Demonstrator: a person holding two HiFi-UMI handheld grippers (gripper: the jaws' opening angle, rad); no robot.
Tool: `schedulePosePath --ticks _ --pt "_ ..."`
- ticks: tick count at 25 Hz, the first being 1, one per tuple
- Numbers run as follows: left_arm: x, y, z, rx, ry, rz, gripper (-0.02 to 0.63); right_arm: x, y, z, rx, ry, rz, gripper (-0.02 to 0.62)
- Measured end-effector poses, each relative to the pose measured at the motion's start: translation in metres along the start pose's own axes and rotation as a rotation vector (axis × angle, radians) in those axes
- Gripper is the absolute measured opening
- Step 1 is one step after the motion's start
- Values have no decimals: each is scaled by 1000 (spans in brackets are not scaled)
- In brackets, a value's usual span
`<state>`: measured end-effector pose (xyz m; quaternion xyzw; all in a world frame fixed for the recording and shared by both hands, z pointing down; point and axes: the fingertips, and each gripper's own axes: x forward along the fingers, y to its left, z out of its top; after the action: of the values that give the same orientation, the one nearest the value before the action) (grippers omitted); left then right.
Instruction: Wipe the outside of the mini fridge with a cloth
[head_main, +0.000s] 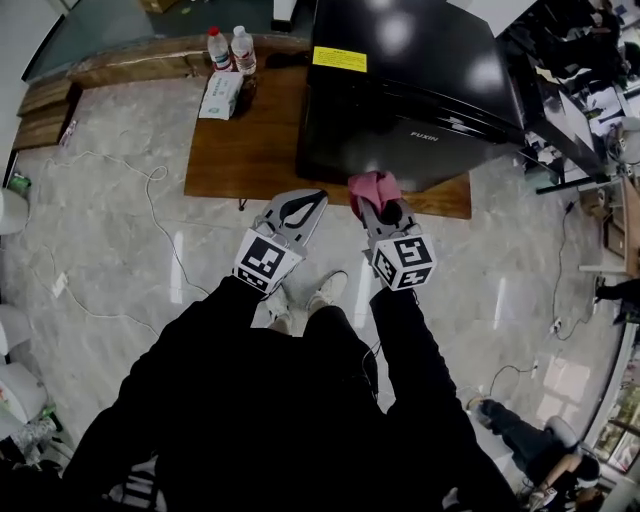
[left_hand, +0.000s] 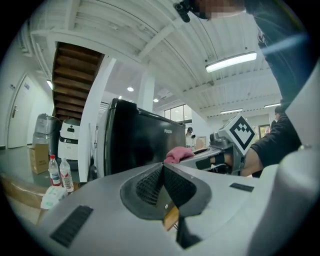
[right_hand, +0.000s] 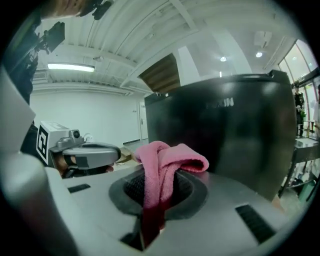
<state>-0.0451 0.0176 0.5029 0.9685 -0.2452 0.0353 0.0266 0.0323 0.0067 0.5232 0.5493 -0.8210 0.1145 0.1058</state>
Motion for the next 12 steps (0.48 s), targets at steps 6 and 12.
schedulePosePath --ticks 6,12 --pt "16 37 -47 -23 39 59 6 66 12 -60 9 88 60 57" --pt "43 62 -90 -26 84 109 6 120 8 -108 55 142 95 57"
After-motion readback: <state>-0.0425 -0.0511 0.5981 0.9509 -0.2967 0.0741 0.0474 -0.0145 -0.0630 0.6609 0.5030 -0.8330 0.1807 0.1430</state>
